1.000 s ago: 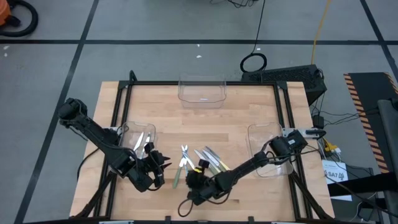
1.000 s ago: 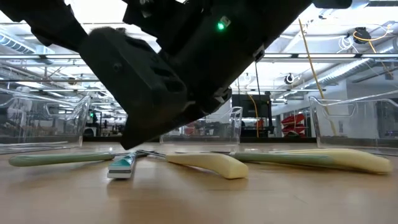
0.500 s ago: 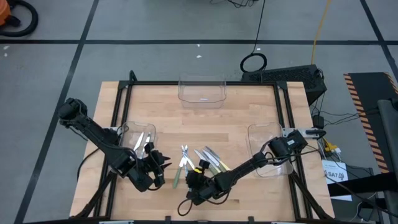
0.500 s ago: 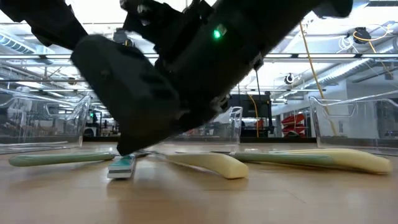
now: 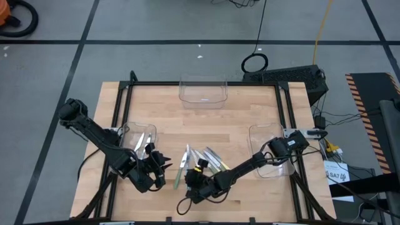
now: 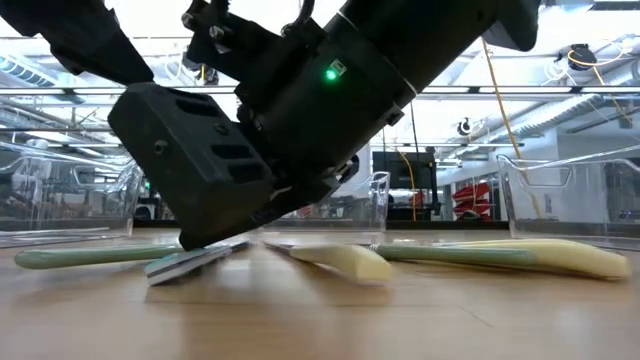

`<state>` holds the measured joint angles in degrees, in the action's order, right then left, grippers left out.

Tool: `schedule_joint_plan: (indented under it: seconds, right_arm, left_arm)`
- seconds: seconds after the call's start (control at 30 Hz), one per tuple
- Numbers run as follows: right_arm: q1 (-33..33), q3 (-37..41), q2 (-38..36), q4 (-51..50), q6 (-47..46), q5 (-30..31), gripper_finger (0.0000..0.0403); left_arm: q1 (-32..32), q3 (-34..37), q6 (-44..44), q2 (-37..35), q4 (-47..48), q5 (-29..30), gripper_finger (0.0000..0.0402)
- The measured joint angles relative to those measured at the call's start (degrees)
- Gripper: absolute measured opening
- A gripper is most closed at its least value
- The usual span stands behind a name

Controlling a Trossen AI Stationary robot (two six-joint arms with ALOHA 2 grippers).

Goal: Sort silverware by color (type)
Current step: Put the white and blue patterned knife into the bottom left transparent bin

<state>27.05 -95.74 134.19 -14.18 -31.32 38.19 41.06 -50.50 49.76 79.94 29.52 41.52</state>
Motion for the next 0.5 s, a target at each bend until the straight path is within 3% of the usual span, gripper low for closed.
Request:
schedule_joint_plan:
  seconds: [0.5]
  right_arm:
    - [0.88,-7.42,0.11,-11.37,2.43,-9.44,0.0125]
  left_arm:
    - [0.00,0.01,0.00,-0.01,0.28,-0.02,0.0108]
